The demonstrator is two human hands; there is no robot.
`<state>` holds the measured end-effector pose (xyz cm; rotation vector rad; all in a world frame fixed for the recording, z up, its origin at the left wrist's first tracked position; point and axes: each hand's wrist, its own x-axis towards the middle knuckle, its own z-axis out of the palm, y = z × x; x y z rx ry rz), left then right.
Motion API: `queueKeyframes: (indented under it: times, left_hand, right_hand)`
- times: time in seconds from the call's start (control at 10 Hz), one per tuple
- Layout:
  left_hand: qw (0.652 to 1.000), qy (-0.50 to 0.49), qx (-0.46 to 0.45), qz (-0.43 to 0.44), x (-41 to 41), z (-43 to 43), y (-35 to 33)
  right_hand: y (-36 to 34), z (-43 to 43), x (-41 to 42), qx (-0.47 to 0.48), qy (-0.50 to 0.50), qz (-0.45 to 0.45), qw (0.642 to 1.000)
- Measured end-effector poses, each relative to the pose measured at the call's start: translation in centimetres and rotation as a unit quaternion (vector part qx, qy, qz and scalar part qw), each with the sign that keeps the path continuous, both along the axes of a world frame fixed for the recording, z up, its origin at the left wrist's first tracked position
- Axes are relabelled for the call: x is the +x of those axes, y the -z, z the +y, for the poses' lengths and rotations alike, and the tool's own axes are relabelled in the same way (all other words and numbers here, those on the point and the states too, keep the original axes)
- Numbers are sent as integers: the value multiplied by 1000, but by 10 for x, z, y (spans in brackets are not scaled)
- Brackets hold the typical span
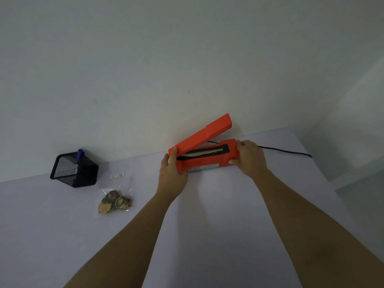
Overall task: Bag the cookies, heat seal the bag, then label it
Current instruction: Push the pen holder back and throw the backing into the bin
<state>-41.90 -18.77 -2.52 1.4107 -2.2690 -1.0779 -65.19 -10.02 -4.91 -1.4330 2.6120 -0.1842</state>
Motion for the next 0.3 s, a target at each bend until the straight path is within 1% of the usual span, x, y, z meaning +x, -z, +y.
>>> queueKeyframes:
  times: [0.1, 0.2, 0.3]
  left_hand:
    - [1000, 12, 4, -17, -2, -4, -1]
    - [999, 16, 29, -30, 3, 2, -13]
    - [999, 7, 43, -24, 23, 18, -15]
  right_hand:
    - [0, -4, 5, 1, 18, 12, 1000]
    - [-18, 9, 24, 4, 66, -18, 998]
    - [-21, 30, 54, 4, 94, -33, 995]
